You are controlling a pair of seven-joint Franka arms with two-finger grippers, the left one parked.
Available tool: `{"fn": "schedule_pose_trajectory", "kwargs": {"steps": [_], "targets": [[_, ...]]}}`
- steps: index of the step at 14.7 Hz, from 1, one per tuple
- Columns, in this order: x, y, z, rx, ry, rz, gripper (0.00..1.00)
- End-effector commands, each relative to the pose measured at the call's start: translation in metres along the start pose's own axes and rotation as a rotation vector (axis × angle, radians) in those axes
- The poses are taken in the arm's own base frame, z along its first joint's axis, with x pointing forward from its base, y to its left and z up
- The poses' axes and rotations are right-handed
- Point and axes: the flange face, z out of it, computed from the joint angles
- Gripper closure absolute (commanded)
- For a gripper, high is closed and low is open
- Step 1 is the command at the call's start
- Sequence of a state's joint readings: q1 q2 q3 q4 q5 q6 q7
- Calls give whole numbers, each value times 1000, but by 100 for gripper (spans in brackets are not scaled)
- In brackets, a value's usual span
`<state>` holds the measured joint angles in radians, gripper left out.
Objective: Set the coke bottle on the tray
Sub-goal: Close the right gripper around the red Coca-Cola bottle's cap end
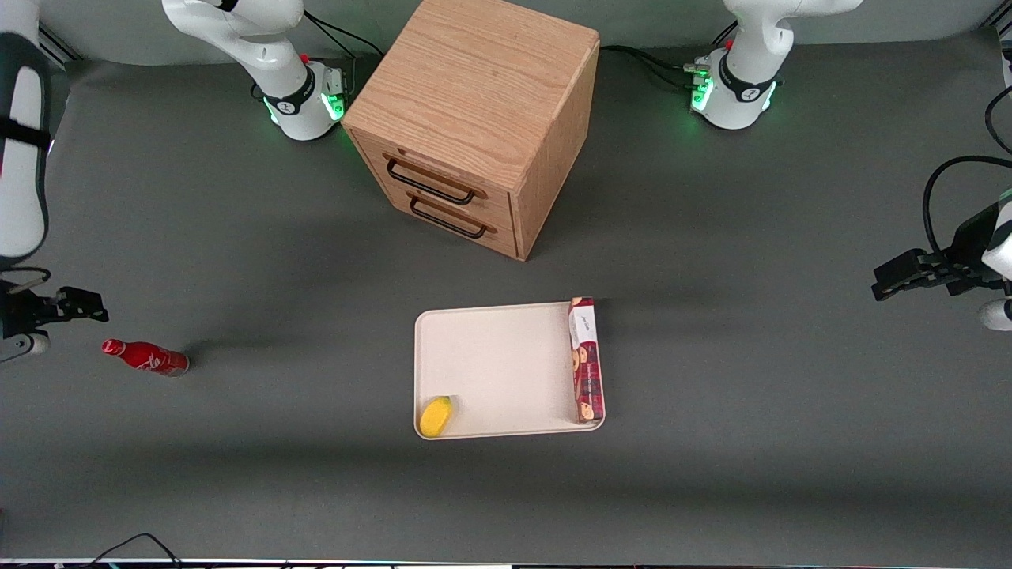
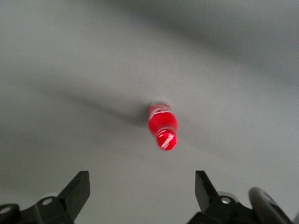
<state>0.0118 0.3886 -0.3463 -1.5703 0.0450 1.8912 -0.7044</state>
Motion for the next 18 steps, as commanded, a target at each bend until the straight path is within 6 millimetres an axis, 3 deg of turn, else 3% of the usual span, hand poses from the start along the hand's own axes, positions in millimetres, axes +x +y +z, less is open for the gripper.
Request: {"fn": "schedule_pose_trajectory", "kwargs": {"steps": [1, 3, 6, 8, 10, 12, 14, 18], "targets": [[-2, 10, 43, 0, 24, -14, 0], [-10, 11, 71, -18, 37, -4, 0], [-14, 12, 87, -40, 56, -3, 2], [-14, 12, 89, -40, 54, -4, 23], [-14, 11, 92, -38, 50, -5, 58], [-14, 10, 92, -35, 48, -14, 84], [-13, 9, 92, -35, 48, -15, 97], [-10, 3, 83, -33, 55, -13, 100]]}}
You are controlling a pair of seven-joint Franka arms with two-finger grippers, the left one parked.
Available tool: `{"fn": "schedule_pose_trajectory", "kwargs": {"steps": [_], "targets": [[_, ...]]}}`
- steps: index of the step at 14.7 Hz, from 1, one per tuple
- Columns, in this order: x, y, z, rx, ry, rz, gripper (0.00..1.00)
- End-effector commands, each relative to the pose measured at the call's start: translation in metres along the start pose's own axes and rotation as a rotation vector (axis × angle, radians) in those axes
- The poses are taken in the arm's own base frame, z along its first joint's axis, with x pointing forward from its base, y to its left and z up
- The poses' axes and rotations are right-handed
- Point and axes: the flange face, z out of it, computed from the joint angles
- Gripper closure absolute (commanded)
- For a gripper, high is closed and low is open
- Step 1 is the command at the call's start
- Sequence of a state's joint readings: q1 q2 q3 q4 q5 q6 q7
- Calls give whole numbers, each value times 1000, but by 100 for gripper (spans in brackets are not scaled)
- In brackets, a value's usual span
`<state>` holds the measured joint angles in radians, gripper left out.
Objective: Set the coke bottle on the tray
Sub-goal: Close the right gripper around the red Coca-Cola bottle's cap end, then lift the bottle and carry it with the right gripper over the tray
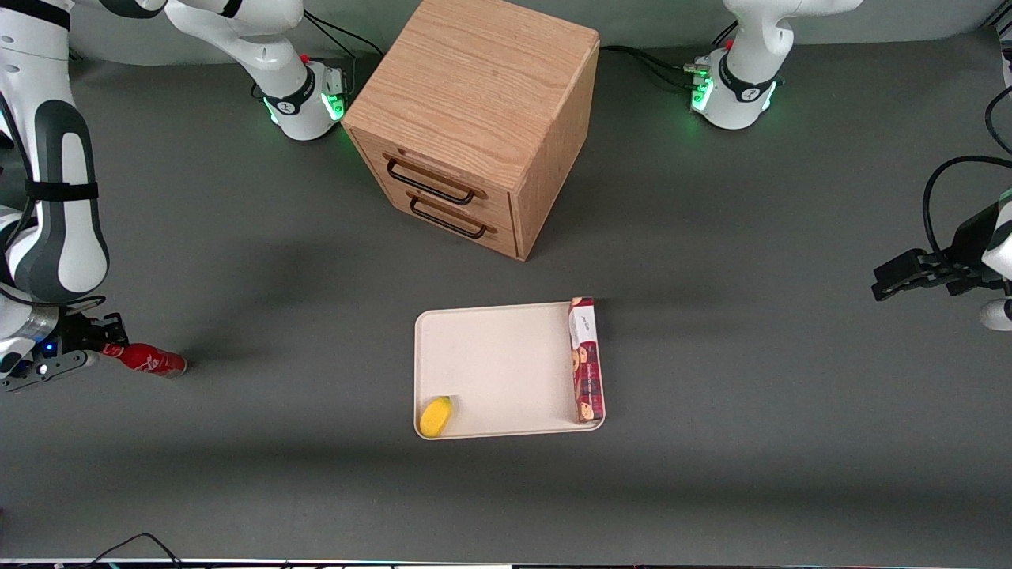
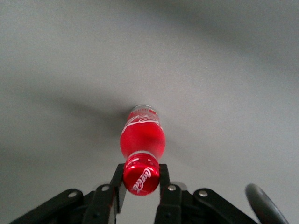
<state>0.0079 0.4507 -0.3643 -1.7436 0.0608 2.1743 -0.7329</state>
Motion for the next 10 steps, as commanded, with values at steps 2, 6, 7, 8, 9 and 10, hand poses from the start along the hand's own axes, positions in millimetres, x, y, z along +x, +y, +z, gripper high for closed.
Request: {"fn": "schedule_pose_trajectory", "kwargs": {"steps": [2, 6, 7, 8, 9, 10], "targets": [[-3, -14, -53, 38, 41, -12, 100], [4, -37, -178, 86, 29, -62, 100], [6, -46, -209, 87, 16, -64, 100], [11, -61, -240, 86, 2, -56, 100], [16, -80, -267, 83, -12, -48, 100], [24, -105, -288, 78, -26, -38, 100]]}}
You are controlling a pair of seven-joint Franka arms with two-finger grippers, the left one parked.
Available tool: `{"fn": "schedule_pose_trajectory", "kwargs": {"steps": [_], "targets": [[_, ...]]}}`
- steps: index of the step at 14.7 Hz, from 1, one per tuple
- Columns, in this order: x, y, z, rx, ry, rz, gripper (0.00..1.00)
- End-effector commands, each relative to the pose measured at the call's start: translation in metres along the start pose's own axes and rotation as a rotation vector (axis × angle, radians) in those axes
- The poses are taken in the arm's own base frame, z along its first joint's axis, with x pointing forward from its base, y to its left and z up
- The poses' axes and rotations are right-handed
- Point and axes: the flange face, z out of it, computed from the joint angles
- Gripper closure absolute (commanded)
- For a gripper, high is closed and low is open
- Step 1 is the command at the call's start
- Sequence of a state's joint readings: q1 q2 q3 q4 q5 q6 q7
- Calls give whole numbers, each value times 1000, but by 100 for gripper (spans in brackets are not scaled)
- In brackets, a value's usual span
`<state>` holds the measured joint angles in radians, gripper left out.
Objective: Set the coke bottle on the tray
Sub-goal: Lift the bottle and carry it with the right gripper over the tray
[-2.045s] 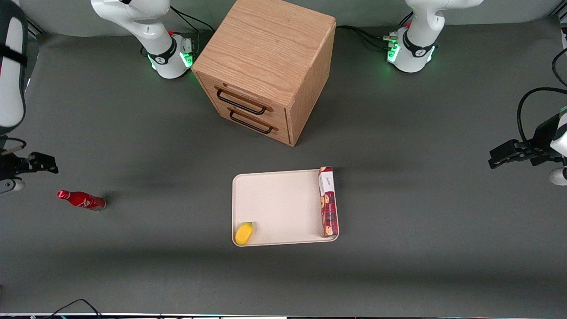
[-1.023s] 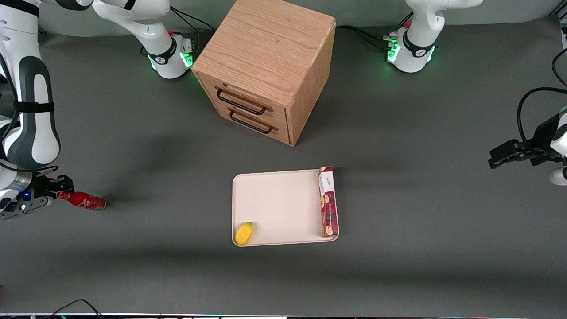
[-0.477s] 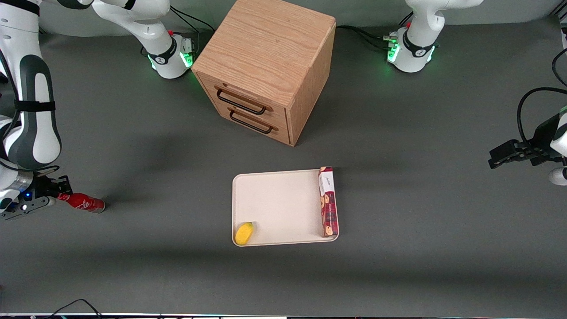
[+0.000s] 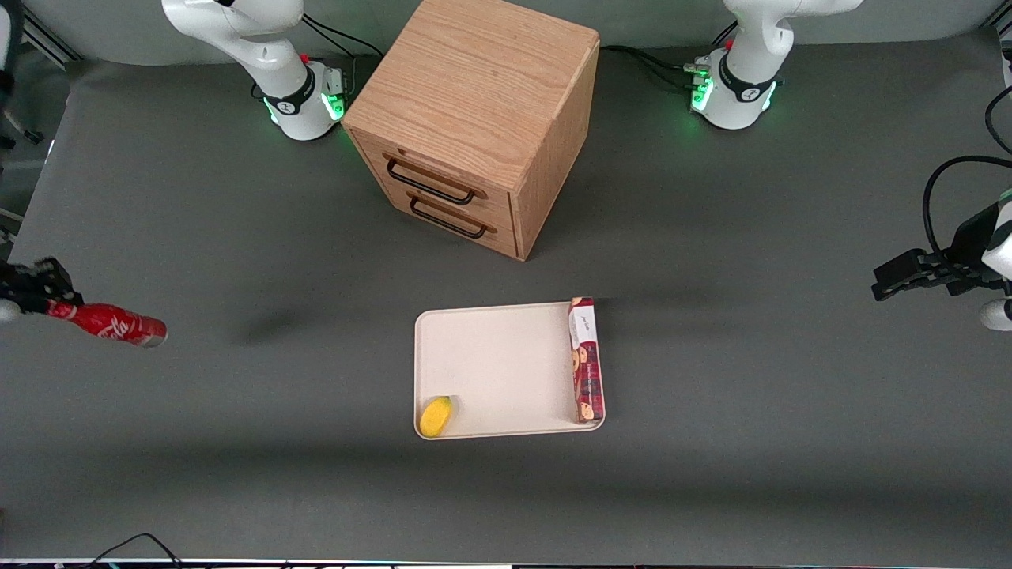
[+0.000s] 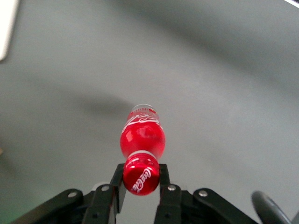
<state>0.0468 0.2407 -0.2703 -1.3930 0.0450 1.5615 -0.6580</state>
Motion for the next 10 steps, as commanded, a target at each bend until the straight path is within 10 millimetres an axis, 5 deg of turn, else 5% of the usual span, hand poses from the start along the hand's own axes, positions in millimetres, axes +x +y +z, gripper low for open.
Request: {"fn": "schedule_pose_trajectory", "kwargs": {"steps": [1, 4, 6, 10], "targets": [[27, -64, -53, -27, -40, 53, 100], [51, -152, -67, 21, -86, 194, 100], [76, -231, -64, 35, -93, 323, 100], [133, -335, -15, 89, -88, 581, 100]]}}
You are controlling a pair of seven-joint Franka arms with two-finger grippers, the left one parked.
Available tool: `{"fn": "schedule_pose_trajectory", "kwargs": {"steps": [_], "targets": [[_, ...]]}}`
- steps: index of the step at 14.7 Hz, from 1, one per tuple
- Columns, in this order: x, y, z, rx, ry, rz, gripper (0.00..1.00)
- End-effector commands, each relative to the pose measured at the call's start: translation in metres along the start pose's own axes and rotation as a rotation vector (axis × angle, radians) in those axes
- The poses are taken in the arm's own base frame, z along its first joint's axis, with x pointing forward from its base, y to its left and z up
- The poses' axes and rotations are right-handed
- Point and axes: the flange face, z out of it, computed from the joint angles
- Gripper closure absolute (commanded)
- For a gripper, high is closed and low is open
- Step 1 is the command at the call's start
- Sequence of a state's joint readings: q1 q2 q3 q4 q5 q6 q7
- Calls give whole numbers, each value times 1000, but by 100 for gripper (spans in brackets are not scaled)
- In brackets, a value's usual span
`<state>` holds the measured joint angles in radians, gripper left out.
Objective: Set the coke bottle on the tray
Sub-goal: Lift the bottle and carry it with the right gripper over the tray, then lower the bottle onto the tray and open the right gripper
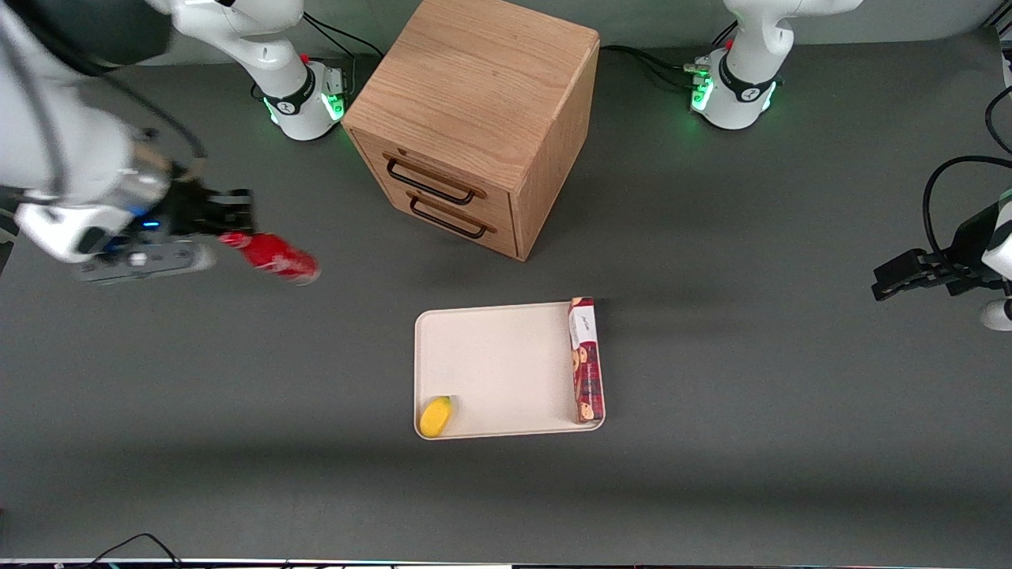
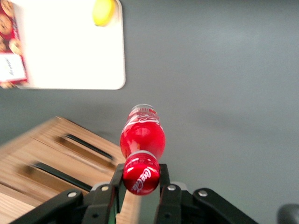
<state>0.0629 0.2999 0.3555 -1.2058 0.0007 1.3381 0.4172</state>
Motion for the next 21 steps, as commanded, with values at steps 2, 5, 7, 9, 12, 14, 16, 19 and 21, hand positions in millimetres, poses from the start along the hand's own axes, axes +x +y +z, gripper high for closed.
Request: {"fn": "schedule_pose_trajectory", "kwargs": {"steps": [2, 5, 7, 9, 12, 14, 16, 19, 21], "targets": [[35, -58, 57, 62, 5, 201, 100], [47, -102, 124, 43, 47, 279, 100], [51, -127, 174, -3, 71, 287, 100], [58, -138, 213, -56, 93, 331, 100], [61, -151, 236, -52, 96, 341, 100], [65, -151, 243, -58, 113, 344, 100], [69, -152, 255, -69, 127, 344, 97], [72, -149, 258, -78, 138, 344, 0], [70, -150, 237, -62, 161, 340, 0]]}}
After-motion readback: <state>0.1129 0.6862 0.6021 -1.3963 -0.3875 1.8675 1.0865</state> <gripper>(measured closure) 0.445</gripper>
